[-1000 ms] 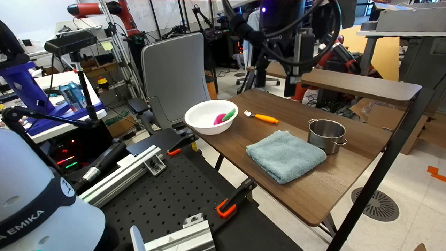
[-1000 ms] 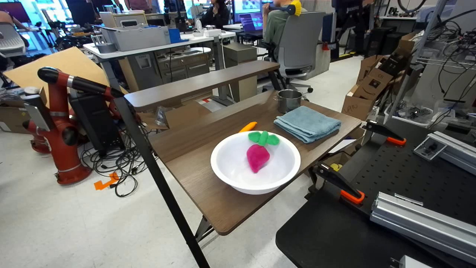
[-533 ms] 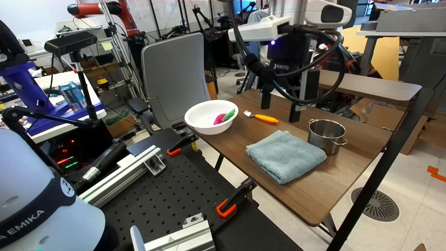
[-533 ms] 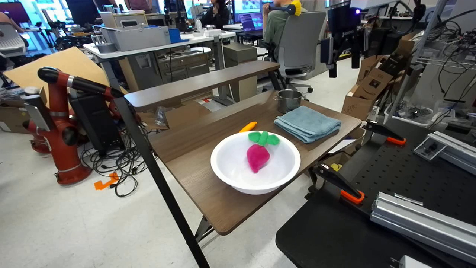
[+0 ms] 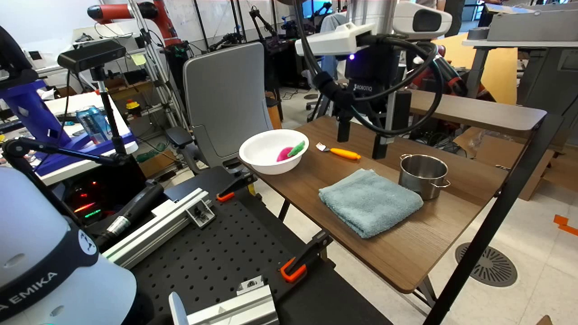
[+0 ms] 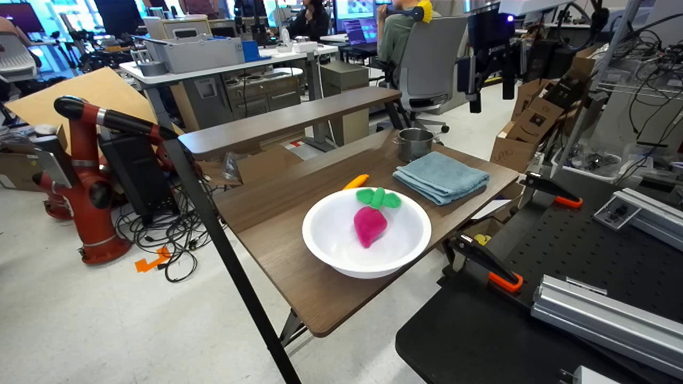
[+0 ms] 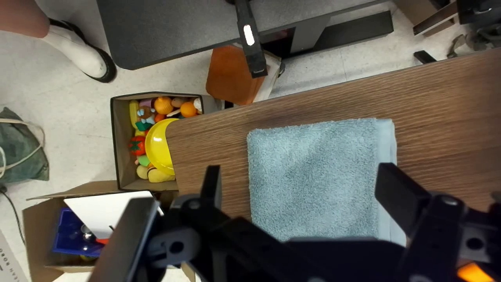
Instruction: Slide the blue towel backwards
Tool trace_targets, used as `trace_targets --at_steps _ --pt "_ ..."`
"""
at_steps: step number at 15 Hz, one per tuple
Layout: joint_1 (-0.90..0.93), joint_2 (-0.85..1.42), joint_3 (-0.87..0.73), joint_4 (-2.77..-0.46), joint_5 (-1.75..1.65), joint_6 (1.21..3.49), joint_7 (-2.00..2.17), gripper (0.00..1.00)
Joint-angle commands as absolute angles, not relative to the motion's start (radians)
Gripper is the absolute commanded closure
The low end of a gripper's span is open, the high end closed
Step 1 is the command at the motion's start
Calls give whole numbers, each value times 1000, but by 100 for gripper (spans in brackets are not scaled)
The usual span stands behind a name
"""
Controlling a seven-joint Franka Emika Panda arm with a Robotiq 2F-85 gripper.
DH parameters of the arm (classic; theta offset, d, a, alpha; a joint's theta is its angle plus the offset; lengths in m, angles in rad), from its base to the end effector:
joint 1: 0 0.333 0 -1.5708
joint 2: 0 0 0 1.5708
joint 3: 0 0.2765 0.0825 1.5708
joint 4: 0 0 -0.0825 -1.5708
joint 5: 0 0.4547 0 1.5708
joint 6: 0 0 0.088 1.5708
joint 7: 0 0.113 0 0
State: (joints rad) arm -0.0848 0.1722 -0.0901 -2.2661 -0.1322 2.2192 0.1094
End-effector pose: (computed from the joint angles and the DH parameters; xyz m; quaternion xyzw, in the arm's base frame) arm 0.5378 -0.1018 0.1691 0.9878 -0.0957 -0.1108 0.0521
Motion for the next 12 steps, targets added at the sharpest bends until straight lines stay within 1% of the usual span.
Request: trace_targets --at_steps 1,9,12 --pt "-67 251 -92 -2224 -151 2271 144 0" --pt "-23 478 -104 -2179 -140 2539 197 0" --pt "-26 535 -101 -2168 -114 2604 189 0"
